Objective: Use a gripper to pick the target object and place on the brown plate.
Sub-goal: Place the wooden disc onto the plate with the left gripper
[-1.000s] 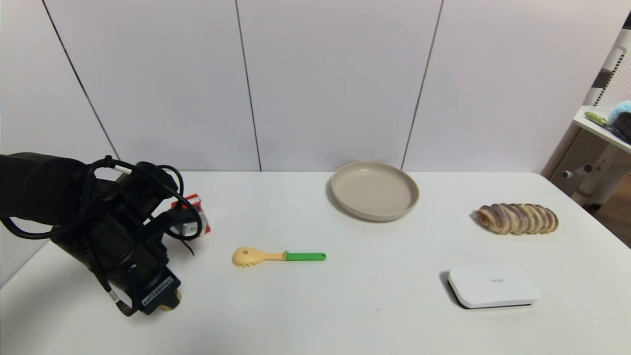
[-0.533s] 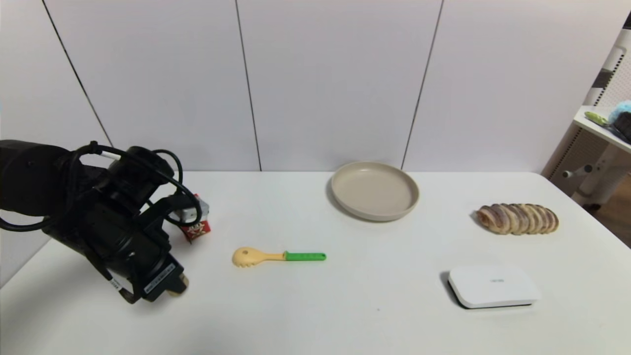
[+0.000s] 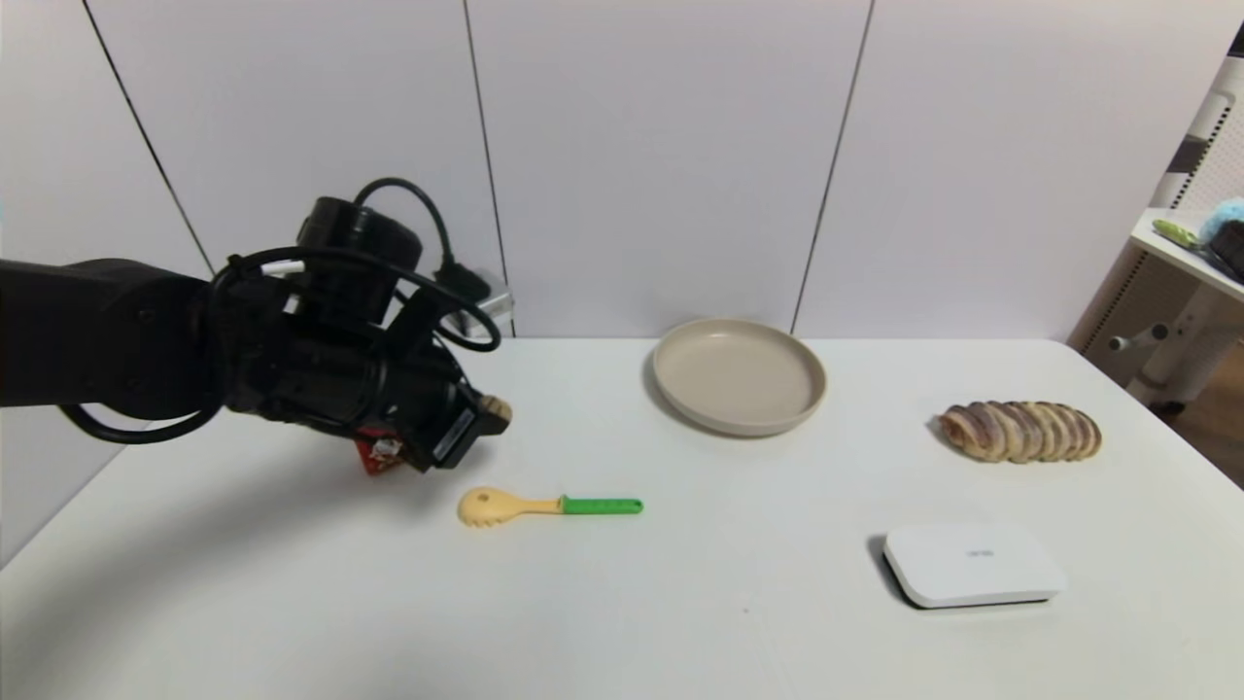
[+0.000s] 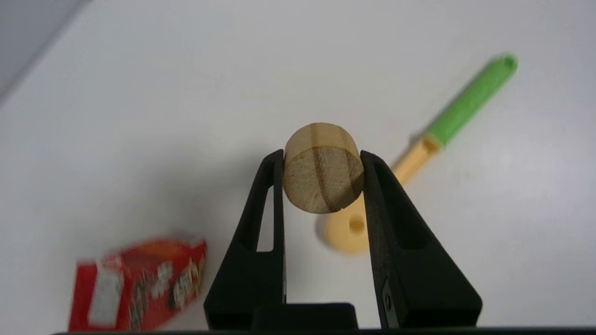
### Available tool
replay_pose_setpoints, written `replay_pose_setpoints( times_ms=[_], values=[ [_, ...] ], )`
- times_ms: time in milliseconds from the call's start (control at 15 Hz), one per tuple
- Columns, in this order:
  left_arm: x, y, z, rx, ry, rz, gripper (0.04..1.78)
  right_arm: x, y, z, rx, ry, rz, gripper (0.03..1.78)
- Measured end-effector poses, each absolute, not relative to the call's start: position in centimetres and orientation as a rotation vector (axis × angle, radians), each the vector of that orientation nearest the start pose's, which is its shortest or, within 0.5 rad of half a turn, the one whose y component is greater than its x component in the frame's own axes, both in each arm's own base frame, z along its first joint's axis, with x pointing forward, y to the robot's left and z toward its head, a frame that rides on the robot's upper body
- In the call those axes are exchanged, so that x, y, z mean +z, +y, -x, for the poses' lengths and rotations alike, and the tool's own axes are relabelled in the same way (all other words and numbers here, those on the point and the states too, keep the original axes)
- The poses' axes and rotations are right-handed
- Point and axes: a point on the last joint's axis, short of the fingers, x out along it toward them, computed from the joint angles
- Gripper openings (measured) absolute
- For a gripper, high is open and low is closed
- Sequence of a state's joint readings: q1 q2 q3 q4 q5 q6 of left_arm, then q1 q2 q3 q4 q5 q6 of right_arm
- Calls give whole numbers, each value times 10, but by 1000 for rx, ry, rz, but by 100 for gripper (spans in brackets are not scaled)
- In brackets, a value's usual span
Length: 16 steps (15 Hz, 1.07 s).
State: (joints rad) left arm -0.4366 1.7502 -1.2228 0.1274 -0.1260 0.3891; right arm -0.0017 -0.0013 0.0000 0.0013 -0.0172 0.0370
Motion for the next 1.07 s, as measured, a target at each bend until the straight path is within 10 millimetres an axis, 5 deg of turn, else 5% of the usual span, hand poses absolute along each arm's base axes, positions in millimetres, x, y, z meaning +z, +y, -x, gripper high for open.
replay_pose_setpoints(
  times_ms=[533,1067],
  values=[
    [228,-241,-364,-755,175,-448,51,75,0,23,-19,0,-36,170],
    [167,-301,-392,-832,211,-464,51,75,0,23,-19,0,-37,170]
  ],
)
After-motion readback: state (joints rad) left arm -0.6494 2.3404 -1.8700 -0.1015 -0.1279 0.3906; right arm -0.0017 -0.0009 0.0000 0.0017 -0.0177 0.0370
